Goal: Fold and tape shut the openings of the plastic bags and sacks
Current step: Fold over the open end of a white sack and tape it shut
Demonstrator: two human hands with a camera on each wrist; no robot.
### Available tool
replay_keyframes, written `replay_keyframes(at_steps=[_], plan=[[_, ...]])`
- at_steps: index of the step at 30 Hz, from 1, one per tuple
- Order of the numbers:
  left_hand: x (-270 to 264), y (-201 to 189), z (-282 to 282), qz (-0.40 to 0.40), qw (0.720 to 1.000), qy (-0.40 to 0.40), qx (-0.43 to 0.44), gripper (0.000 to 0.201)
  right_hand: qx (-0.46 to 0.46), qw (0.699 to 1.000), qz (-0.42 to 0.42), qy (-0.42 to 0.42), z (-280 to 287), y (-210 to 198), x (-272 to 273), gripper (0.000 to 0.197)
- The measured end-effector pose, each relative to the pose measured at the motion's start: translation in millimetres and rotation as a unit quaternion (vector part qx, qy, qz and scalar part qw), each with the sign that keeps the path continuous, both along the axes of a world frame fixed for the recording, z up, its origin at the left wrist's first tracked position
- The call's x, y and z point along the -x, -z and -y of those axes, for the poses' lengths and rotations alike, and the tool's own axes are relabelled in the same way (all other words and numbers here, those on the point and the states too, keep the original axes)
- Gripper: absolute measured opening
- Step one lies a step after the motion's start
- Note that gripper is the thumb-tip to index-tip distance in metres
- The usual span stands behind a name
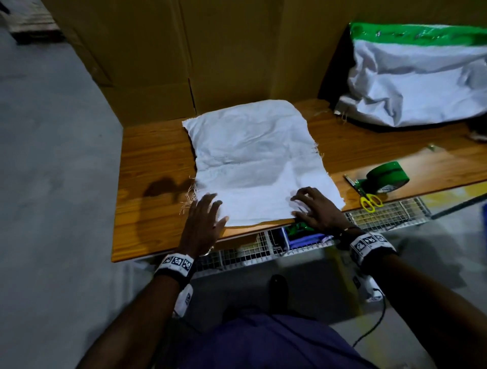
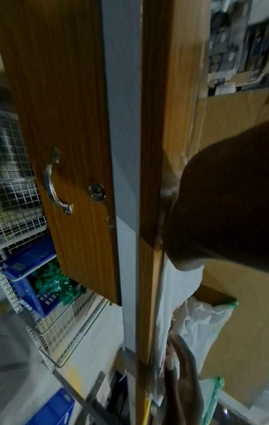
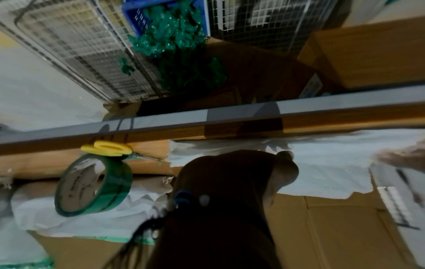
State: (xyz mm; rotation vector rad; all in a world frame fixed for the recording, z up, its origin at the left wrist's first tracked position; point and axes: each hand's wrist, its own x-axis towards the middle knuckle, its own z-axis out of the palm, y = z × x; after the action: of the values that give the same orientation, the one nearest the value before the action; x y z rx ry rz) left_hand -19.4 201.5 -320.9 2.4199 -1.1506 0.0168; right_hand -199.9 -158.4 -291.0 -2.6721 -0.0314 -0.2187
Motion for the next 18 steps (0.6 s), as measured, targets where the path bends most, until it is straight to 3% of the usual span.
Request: replay_keyframes(at_steps=[5, 7, 10, 13, 16, 18], plan=[[5, -11, 16, 0.061, 0.99, 0.113, -0.057, 0.031, 0.053, 0.995, -0.002, -0.089, 17, 8, -8, 0.039], [-1, -10, 21, 0.045, 0.991, 0.103, -0.08, 0.022, 0.062, 0.992, 0.006, -0.107, 18, 11, -14, 0.036], [-7, -12, 32, -0.004, 0.995, 0.056, -0.085, 0.029, 0.063, 0.99, 0.003, -0.125, 20, 11, -25, 0.032], [-6, -21, 43, -0.066, 0.996, -0.02, -0.05, 0.03, 0.004, 0.994, -0.041, -0.098, 23, 2, -39, 0.026], [-7, -26, 49, -0.057, 0.997, -0.005, -0.049, 0.019, -0.014, 0.993, -0.049, -0.11, 33, 1, -49, 0.027], [-8, -25, 51, -0.039, 0.997, 0.003, -0.064, 0.014, 0.006, 0.988, -0.041, -0.148, 41, 4, -51, 0.04]])
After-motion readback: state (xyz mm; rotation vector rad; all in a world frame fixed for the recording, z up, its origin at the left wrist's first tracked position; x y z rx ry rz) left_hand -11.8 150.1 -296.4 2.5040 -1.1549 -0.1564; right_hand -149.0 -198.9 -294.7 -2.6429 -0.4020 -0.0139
